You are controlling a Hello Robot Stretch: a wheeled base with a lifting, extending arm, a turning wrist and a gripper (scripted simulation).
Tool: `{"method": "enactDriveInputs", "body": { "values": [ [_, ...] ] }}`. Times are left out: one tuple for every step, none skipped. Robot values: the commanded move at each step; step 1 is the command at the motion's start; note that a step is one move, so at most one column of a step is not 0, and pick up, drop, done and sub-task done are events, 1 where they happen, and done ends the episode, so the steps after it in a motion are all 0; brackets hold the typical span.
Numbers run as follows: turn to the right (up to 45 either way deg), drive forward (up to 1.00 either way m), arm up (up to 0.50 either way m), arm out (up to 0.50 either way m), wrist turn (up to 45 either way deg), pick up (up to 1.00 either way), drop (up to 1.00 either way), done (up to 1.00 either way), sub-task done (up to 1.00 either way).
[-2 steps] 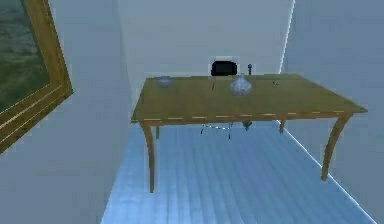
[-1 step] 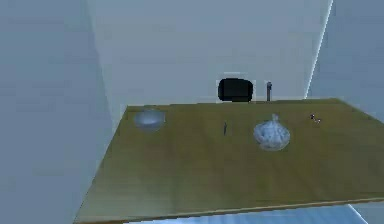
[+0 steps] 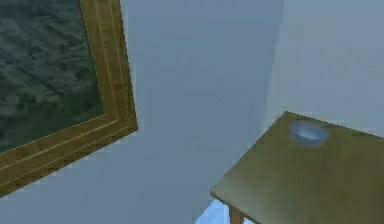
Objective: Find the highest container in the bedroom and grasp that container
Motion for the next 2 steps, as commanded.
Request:
{"method": "enactDriveInputs", "body": {
  "values": [
    [-18.0, 0.00, 0.00, 0.00, 0.0, 0.00, 0.00, 0.00, 0.00],
    [45.0, 0.00, 0.00, 0.00, 0.0, 0.00, 0.00, 0.00, 0.00]
  ]
}}
